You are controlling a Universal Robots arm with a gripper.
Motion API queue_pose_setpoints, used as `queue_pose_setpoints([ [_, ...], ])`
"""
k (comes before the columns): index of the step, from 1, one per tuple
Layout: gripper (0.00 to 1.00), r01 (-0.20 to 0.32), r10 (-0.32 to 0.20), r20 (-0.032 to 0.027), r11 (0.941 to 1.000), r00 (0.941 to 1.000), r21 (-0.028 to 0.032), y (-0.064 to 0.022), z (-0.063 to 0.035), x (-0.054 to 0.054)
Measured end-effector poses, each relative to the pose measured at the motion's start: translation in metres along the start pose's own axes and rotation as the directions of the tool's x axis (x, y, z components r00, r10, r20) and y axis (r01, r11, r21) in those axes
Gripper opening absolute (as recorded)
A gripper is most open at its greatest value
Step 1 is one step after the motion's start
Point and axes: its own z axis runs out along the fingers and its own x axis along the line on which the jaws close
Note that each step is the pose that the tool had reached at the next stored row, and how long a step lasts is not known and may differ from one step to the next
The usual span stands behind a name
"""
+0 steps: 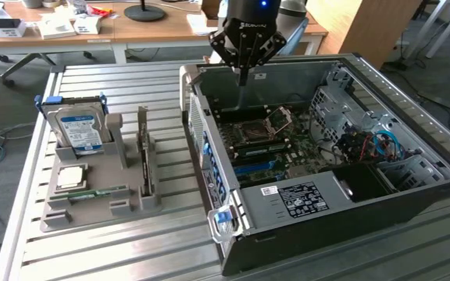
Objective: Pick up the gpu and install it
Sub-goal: 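Reach for the gpu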
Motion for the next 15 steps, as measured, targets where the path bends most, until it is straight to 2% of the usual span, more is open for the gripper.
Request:
queue_pose_setpoints([
  [15, 0.11, 0.0, 0.0, 0.0, 1.0, 1.0, -0.0001, -0.0034, -0.0003, 0.05],
])
